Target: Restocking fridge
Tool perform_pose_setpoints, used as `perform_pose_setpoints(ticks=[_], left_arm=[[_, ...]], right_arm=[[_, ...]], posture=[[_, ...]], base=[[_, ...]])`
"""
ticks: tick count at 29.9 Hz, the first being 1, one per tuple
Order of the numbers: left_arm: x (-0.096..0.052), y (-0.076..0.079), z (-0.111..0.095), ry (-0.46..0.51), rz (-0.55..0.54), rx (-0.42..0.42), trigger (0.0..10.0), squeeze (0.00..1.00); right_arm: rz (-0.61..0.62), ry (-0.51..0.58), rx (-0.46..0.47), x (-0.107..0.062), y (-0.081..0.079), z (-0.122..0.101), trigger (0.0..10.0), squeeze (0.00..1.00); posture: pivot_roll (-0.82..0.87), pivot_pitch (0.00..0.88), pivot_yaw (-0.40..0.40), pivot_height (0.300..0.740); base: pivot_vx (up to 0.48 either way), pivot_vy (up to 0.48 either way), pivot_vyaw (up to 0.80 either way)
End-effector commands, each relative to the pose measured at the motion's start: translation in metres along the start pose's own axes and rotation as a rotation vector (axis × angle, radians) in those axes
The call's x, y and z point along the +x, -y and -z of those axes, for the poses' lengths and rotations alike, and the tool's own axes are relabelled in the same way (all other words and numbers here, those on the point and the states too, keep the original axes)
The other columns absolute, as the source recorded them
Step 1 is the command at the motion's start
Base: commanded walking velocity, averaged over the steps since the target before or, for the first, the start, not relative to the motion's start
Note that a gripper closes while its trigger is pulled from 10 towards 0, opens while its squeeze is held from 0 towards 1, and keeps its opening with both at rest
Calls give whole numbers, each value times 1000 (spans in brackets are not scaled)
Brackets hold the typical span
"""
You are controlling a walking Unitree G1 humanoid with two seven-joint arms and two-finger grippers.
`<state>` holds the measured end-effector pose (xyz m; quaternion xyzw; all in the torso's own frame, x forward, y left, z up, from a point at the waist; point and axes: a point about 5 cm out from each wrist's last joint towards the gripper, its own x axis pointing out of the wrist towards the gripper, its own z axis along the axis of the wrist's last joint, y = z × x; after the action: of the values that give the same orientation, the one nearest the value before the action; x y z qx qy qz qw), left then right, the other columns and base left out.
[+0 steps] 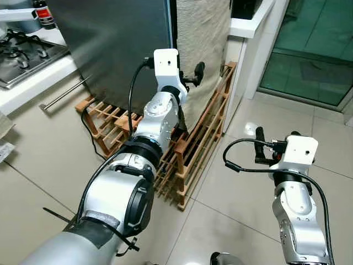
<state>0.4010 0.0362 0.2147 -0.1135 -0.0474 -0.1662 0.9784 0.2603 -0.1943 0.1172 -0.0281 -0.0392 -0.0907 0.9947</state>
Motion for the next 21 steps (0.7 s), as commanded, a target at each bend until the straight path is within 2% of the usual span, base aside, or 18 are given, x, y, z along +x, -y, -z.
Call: perform_pose_setpoints(ticks=[1, 7, 11, 16, 17, 18, 20, 21], left_arm=[[2, 8, -1, -9, 21, 21, 10000, 0], [2, -1, 2, -35, -79, 24, 10000, 0], [0, -11, 4, -41, -163, -55, 10000, 0], [1, -3, 6, -39, -121, -67, 10000, 0], [2, 8, 6, -30, -49, -83, 10000, 0], [2, 13, 5, -23, -19, -88, 10000, 0], [2, 16, 5, -20, -4, -91, 10000, 0], [3, 21, 3, -7, 42, -96, 10000, 0]], right_arm=[[-1, 6, -7, -3, -1, -4, 10000, 247], [9, -1, -19, -6, 3, -4, 10000, 247], [12, -5, -26, -7, 5, -5, 10000, 247], [8, -7, -29, -7, 4, -5, 10000, 243], [6, -8, -31, -6, 4, -5, 10000, 247], [6, -8, -31, -6, 4, -5, 10000, 243], [6, -8, -31, -6, 4, -5, 10000, 243], [7, -8, -31, -6, 4, -6, 10000, 247]], posture=[[-205, 78, 105, 740], [-222, 86, 105, 740], [-223, 89, 99, 740], [-222, 92, 95, 740], [-222, 92, 95, 740], [-222, 92, 95, 740], [-223, 92, 96, 740], [-223, 92, 97, 740]], base=[[0, 0, 0], [0, 0, 0], [0, 0, 0], [0, 0, 0], [0, 0, 0], [0, 0, 0], [0, 0, 0], [0, 0, 0]])
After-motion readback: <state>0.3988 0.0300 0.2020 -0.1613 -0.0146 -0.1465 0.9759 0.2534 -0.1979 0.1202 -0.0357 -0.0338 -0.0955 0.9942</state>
